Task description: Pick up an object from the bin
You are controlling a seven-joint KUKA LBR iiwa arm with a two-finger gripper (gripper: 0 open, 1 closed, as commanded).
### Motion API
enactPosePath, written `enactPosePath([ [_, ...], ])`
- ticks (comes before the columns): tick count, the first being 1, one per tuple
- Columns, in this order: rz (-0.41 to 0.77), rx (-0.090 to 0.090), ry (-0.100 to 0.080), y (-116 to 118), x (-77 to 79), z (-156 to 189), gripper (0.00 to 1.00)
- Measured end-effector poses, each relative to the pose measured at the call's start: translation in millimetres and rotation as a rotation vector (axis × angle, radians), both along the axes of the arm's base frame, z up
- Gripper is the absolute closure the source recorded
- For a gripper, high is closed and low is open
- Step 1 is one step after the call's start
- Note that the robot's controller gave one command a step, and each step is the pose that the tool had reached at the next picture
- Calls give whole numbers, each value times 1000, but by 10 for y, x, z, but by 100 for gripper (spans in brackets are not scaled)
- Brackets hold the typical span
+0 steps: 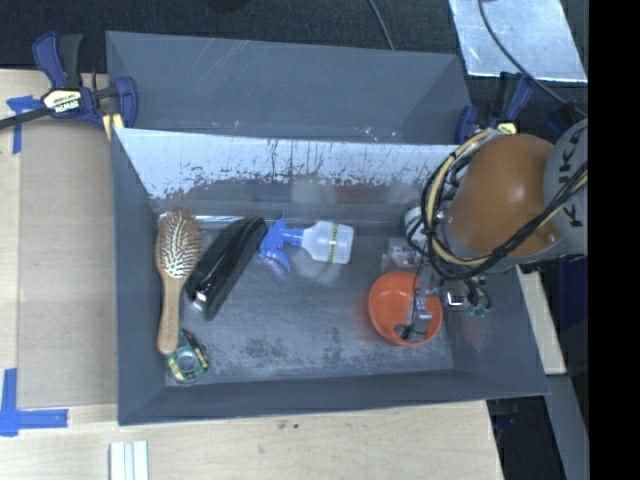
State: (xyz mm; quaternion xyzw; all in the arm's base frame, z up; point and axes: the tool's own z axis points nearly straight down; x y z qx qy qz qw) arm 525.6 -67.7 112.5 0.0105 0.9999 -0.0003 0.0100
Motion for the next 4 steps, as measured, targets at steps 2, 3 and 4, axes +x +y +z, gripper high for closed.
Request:
enactPosePath([
  [2,-73,1,-1,1,-14,-421,0],
  [3,-314,6,1,35,-138,-416,100],
  [4,-314,6,1,36,-137,-416,100],
])
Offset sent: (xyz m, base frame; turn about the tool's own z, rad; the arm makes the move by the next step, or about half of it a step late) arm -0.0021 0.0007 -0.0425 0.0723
